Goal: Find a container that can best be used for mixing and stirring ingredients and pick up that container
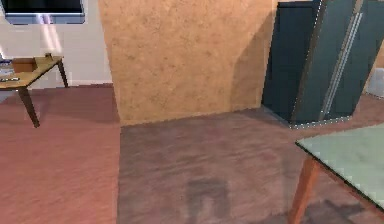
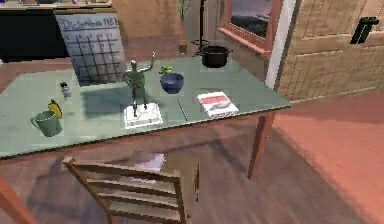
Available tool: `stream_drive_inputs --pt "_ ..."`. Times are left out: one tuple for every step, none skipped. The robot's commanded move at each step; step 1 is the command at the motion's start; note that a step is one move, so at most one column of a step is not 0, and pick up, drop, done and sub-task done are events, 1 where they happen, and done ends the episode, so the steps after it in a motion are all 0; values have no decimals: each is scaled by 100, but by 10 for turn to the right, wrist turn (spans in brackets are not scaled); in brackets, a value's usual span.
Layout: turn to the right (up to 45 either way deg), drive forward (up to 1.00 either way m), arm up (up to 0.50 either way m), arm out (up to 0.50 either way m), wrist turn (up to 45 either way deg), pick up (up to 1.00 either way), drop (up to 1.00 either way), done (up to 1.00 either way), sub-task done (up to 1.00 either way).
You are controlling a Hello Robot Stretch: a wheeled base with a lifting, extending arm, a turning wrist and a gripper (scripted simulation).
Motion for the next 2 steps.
stream_drive_inputs --pt "180 0 0 0 0 0 0 0 0" --pt "0 100 0 0 0 0 0 0 0"
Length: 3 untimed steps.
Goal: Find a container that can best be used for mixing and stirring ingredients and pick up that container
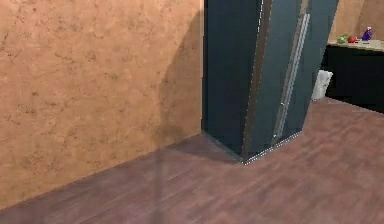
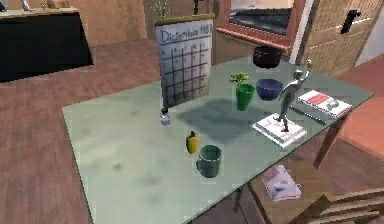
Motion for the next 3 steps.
stream_drive_inputs --pt "60 0 0 0 0 0 0 0 0" --pt "0 10 0 0 0 0 0 0 0" --pt "30 0 0 0 0 0 0 0 0"
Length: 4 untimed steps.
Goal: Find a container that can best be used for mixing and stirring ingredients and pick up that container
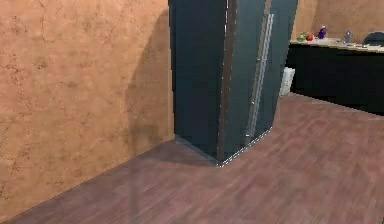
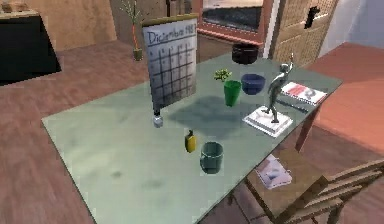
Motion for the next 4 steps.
stream_drive_inputs --pt "0 20 0 0 0 0 0 0 0" --pt "450 0 0 0 0 0 0 0 0" --pt "0 100 0 0 0 0 0 0 0" --pt "30 0 0 0 0 0 0 0 0"
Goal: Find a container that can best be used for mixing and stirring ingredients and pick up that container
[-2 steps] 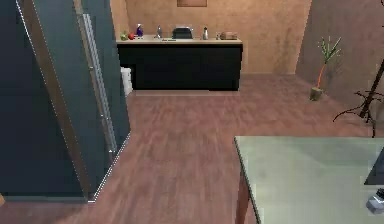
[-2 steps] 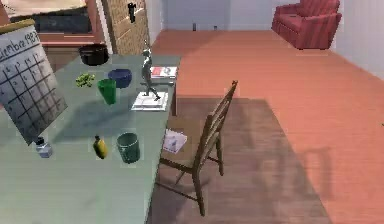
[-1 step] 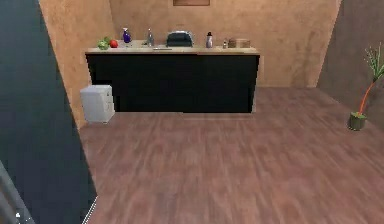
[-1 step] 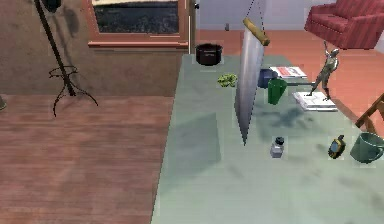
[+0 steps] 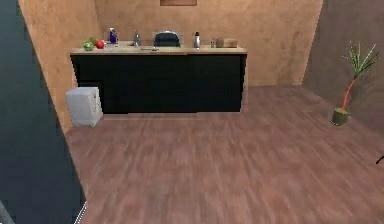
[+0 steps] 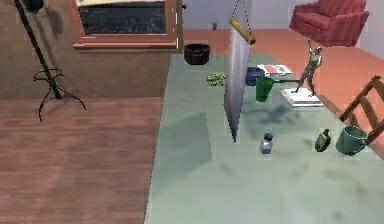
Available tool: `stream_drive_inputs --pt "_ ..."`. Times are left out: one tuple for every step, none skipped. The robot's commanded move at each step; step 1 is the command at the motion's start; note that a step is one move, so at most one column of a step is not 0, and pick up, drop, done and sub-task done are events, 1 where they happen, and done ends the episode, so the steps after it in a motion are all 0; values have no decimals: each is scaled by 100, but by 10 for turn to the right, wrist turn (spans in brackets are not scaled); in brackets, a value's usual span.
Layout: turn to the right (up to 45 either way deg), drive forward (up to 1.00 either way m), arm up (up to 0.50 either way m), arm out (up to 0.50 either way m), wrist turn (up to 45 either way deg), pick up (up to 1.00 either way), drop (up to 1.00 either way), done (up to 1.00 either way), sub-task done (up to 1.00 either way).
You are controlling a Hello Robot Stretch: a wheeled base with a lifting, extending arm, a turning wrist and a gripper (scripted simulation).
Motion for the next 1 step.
stream_drive_inputs --pt "0 15 0 0 0 0 0 0 0"
